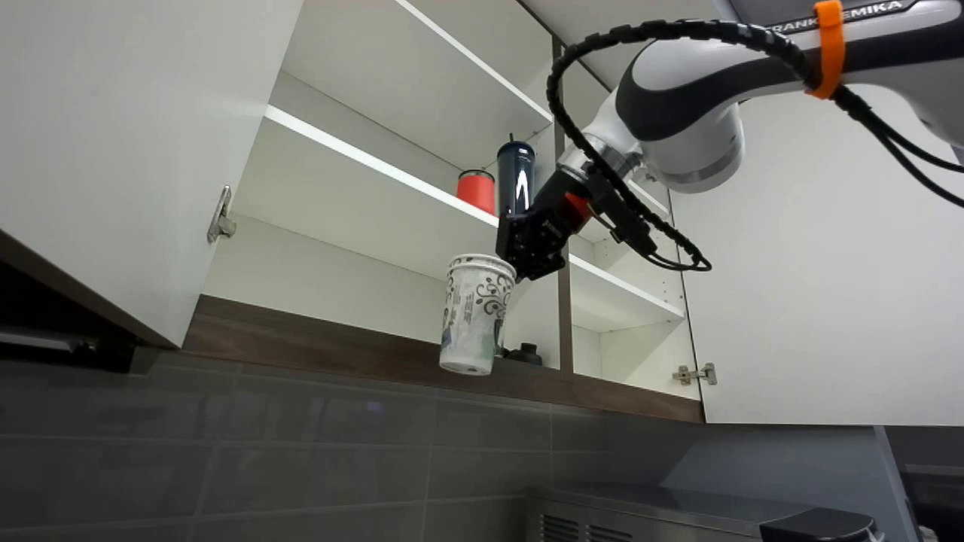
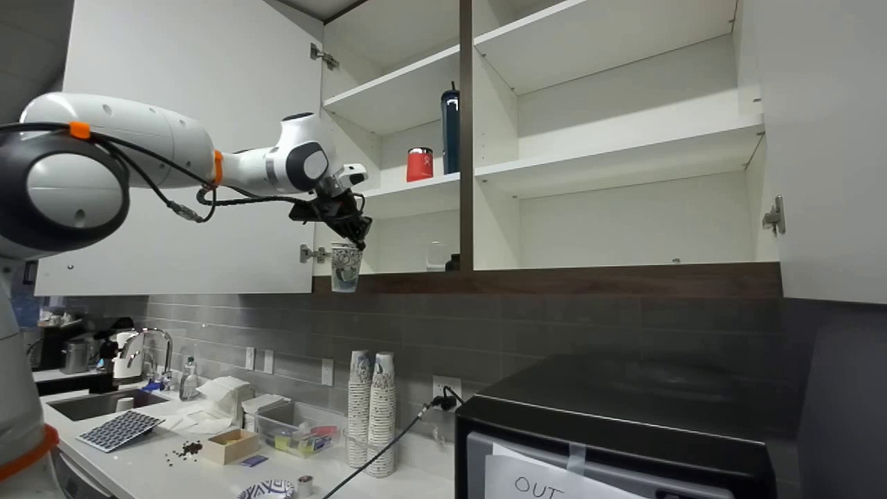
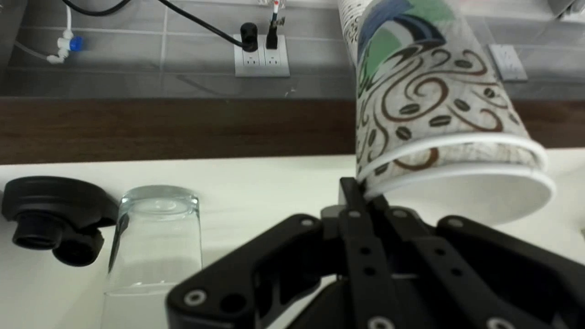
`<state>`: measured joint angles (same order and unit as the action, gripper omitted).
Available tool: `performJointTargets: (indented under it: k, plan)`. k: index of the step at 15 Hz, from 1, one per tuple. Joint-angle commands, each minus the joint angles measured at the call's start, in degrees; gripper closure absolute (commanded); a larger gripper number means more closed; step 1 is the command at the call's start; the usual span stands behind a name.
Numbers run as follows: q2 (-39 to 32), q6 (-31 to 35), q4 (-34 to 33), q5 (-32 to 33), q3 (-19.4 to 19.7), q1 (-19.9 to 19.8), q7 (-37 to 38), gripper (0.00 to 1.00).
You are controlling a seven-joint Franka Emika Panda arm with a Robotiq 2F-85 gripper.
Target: Stack the coffee cups on the bottom shelf together then place them on the counter.
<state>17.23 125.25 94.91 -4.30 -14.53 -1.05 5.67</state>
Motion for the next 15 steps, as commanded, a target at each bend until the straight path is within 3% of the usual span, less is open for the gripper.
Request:
performJointTargets:
  k: [1, 3, 4, 5, 12, 15]
  plan:
    - [8.1, 2.3, 12.6, -2.7, 5.3, 5.4, -8.3, 0.99]
    - [10.3, 4.7, 17.2, -4.0, 7.3, 7.6, -10.6, 0.99]
    - [6.0, 1.5, 10.1, -0.9, 5.9, 6.5, -6.9, 0.99]
    - [6.8, 1.9, 11.4, -0.9, 6.4, 6.9, -7.3, 0.96]
    - [6.2, 1.8, 10.4, -0.8, 6.4, 6.9, -7.3, 0.96]
    - [6.1, -0.2, 13.4, 0.3, 6.5, 6.2, -6.9, 0.99]
